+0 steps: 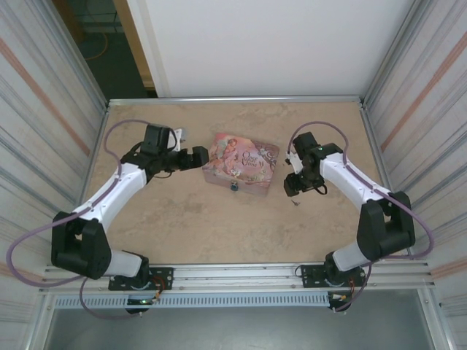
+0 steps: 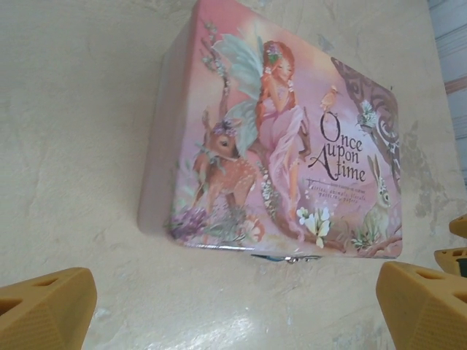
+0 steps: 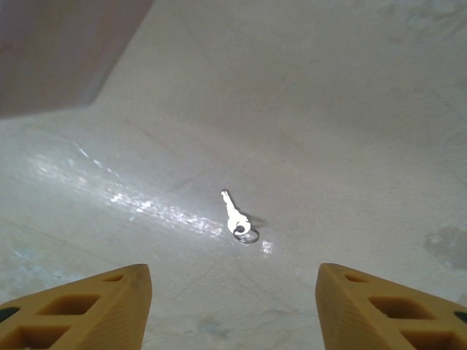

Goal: Unlock a padlock with a key

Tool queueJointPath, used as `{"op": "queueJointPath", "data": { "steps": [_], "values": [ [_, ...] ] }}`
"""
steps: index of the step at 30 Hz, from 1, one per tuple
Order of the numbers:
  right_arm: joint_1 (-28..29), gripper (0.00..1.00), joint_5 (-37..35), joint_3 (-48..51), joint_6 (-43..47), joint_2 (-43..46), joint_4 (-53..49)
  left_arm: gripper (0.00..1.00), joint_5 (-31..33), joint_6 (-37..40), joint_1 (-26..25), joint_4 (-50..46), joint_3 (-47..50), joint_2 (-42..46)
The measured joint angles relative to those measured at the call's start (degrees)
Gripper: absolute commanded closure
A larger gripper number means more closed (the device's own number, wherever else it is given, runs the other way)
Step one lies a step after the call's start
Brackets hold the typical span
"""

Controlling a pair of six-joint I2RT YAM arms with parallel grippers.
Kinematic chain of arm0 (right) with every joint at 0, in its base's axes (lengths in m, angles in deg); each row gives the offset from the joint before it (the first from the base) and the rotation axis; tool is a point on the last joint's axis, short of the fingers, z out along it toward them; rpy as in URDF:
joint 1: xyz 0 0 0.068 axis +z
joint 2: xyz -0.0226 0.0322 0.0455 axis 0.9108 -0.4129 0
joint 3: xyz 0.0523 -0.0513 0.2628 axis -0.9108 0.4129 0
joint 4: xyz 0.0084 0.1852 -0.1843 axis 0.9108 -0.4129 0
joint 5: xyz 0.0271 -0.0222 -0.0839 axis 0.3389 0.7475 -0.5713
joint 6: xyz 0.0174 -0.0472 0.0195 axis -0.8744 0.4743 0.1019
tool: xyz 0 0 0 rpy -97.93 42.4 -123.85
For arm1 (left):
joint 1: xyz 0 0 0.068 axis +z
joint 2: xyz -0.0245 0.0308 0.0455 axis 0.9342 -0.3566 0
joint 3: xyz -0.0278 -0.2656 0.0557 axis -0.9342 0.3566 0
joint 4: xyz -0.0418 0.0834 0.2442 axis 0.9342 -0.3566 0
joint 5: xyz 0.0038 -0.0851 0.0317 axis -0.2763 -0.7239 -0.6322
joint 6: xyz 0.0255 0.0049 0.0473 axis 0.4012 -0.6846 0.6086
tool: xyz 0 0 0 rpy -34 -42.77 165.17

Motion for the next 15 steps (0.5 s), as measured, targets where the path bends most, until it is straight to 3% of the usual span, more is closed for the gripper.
{"op": "queueJointPath", "data": {
  "steps": [15],
  "values": [
    [0.04, 0.59, 0.85, 2.05, 2.99, -9.84, 0.39, 0.01, 0.98, 0.00, 2.60, -0.17, 2.23, 2.01]
  ]
}}
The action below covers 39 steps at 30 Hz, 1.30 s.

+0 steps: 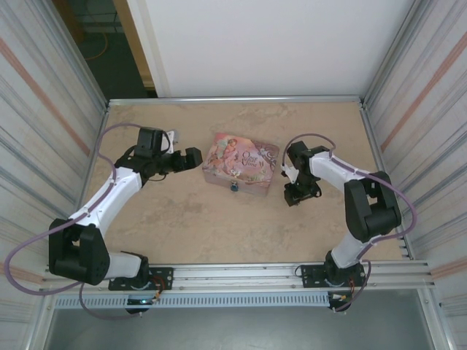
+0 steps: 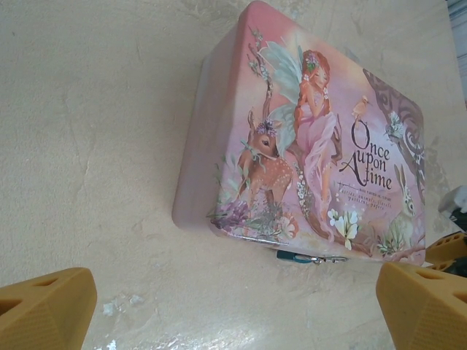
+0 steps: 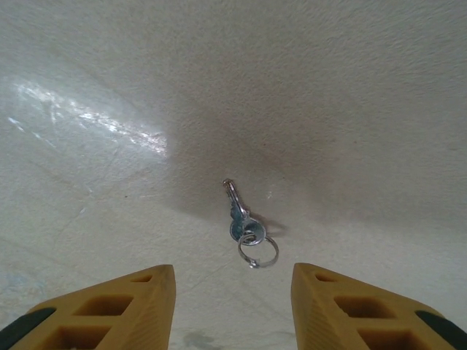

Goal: Unlock a padlock with a key

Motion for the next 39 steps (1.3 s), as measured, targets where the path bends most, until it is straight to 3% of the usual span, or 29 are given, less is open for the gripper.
{"op": "queueJointPath", "data": {
  "steps": [20, 28, 33, 39],
  "values": [
    [-0.17, 0.74, -0.50, 0.00, 0.98, -4.68, 0.92, 0.01, 0.00, 0.00, 0.37, -0.24, -0.02, -0.28],
    [-0.79, 0.86, -0.83, -0.02, 1.29, -4.70, 0.87, 0.01, 0.00, 0.00, 0.44, -0.26, 0.00, -0.28],
    [-0.85, 0.99, -0.83, -0.26, 1.38, -4.68, 0.44, 0.01, 0.02, 0.00, 0.76, -0.68, -0.02, -0.28],
    [-1.42, 1.00, -0.42, -0.11, 1.40, -4.26, 0.59, 0.01, 0.07, 0.00, 0.76, -1.38, 0.00, -0.17]
  ]
}}
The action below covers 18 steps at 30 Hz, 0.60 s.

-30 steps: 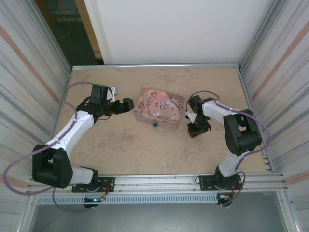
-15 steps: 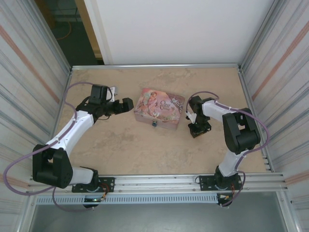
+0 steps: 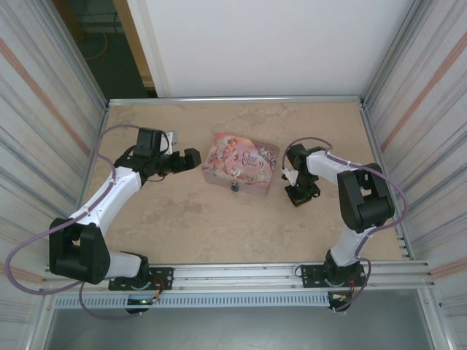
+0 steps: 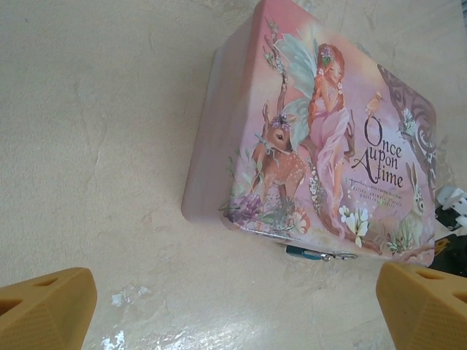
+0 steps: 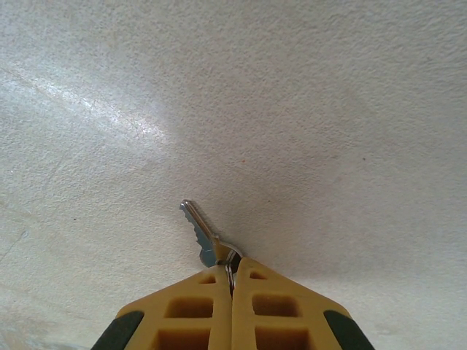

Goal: Unlock a padlock with a key

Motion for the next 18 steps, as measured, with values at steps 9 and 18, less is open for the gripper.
{"op": "queueJointPath", "data": {
  "steps": [9, 18],
  "values": [
    [-3.17, 1.00, 3.72, 1.88, -0.94, 6.73, 2.89, 0.01, 0.37, 0.00, 0.35, 0.26, 0.31, 4.70],
    [-5.11, 1.00, 12.02, 4.46, -6.84, 19.02, 10.71, 0.07, -4.55, -1.11, 0.28, 3.96, 0.63, 8.28]
  ]
}}
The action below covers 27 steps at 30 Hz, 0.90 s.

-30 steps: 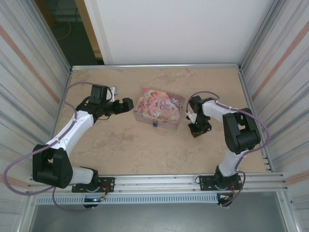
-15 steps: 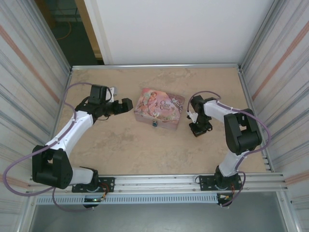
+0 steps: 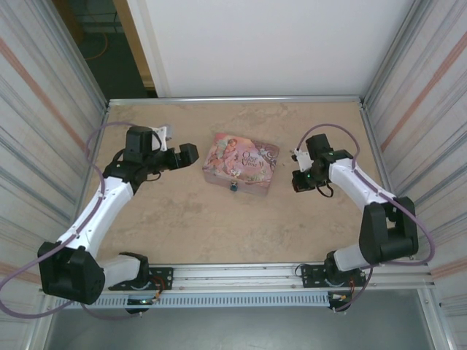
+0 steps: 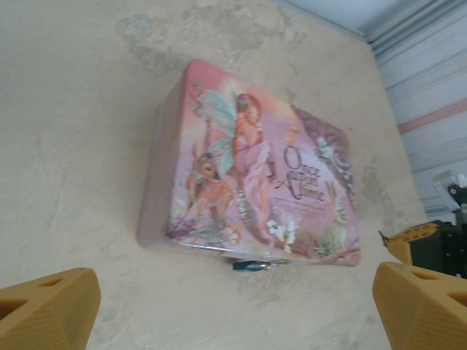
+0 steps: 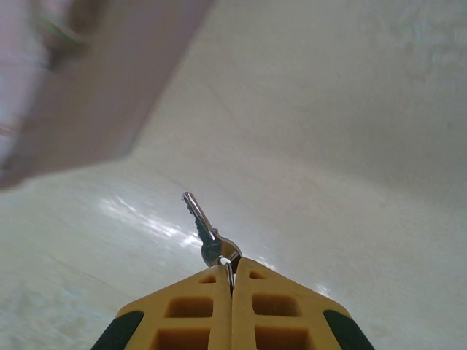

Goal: Unlock a padlock with a key

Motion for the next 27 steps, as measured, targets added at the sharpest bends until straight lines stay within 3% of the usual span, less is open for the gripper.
{"op": "queueJointPath", "data": {
  "steps": [10, 21, 27],
  "values": [
    [2.58, 1.00, 10.51, 9.07, -17.79, 9.92, 24.17, 0.26, -6.12, -0.57, -6.58, 5.14, -1.40, -1.77],
    [13.94, 1.00, 11.02, 10.54, -28.06, 9.79, 43.04, 0.47, -9.03, -2.10, -13.86, 9.79, -5.90, -10.40],
    [16.92, 1.00, 11.87, 10.54, -30.53, 6.71, 49.37, 0.51, -10.45, -4.13, -15.02, 12.94, -6.29, -13.64]
  ]
}}
